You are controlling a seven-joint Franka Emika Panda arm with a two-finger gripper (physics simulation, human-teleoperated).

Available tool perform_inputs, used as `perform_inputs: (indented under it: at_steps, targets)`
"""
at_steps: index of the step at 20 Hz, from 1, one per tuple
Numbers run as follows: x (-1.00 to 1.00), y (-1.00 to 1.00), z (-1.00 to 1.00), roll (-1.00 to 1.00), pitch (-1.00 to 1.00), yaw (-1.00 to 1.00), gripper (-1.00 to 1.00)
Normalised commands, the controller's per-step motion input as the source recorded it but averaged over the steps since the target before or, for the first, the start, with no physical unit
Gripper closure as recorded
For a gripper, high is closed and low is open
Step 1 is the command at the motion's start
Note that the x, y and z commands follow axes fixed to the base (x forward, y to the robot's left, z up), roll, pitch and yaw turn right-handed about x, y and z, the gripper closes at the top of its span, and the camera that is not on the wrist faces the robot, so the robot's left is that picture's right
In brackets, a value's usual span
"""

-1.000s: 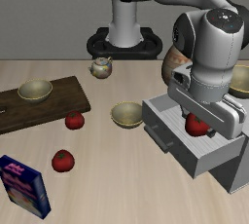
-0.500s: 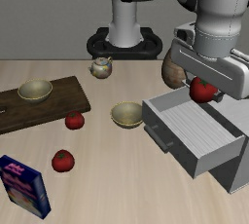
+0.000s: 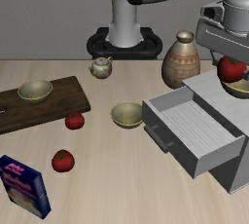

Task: Pick the tomato in the top layer of the drawer and place it on the porcelain bowl at the top of the cabinet

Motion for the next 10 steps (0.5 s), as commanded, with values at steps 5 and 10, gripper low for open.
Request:
perform_inputs:
  at_steps: [5, 10]
  targets:
    - [-0.6, 0.4, 0.0, 0.0, 0.0, 0.0, 1.0]
    - [-0.2, 0.4, 0.0, 0.0, 0.0, 0.0, -1.0]
